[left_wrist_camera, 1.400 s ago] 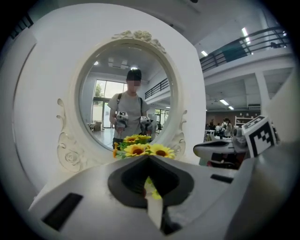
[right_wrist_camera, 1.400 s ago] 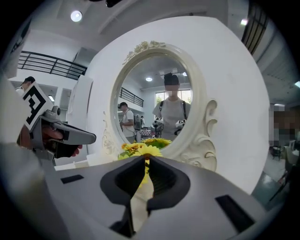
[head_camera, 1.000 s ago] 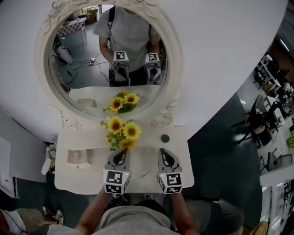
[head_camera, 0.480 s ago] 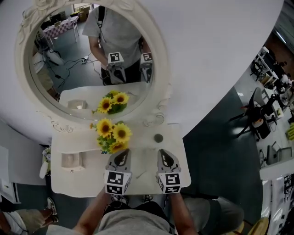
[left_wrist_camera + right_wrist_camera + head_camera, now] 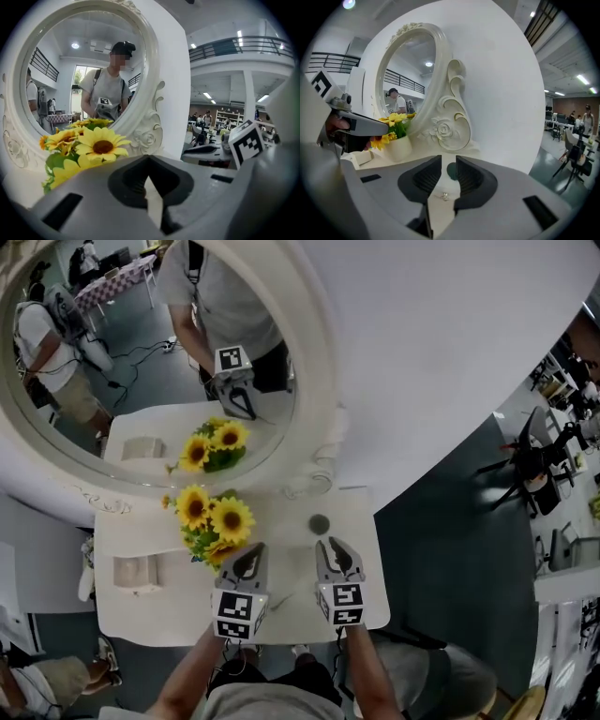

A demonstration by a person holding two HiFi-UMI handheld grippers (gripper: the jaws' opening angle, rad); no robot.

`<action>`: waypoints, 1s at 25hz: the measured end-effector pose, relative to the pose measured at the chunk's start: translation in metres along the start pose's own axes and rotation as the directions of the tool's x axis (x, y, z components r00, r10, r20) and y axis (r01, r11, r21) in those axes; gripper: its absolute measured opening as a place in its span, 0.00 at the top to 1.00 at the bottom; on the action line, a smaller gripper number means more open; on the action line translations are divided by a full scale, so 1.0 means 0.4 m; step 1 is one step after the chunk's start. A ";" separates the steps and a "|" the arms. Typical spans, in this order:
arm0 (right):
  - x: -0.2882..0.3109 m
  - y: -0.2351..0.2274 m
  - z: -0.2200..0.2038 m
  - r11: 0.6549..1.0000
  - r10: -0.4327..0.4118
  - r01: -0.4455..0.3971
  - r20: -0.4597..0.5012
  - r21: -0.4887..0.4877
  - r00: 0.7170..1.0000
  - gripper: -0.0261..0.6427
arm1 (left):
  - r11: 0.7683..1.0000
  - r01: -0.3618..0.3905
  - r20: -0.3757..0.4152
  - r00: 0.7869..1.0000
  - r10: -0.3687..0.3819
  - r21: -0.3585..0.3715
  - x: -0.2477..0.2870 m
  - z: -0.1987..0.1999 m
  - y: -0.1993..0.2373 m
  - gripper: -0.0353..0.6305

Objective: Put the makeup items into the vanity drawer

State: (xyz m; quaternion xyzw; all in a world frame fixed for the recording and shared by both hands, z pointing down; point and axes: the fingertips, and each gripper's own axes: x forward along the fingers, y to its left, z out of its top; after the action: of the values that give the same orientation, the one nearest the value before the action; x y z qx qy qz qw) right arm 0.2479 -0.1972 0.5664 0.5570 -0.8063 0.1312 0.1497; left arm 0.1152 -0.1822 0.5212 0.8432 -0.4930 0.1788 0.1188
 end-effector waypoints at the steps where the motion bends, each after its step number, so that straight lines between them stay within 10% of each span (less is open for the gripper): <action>1: 0.015 -0.004 -0.013 1.000 0.010 -0.010 -0.015 0.008 1.000 0.82 | 1.000 -0.001 -0.005 1.000 0.001 -0.002 0.010 -0.007 0.001 0.95; 9: 0.111 -0.024 -0.084 0.999 0.032 -0.031 -0.095 0.009 0.995 0.68 | 1.000 -0.003 -0.051 0.999 0.002 -0.012 0.062 -0.065 0.003 0.95; 25: 0.149 -0.043 -0.126 1.000 -0.012 0.010 -0.153 -0.011 0.988 0.72 | 0.999 -0.010 -0.093 0.996 0.006 -0.038 0.066 -0.123 0.013 0.95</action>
State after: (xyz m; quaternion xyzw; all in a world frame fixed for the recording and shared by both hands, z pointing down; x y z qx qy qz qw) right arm 0.2488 -0.2352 0.6368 0.5489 -0.7900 0.1687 0.2149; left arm 0.1136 -0.1869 0.5770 0.8296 -0.4935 0.2089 0.1569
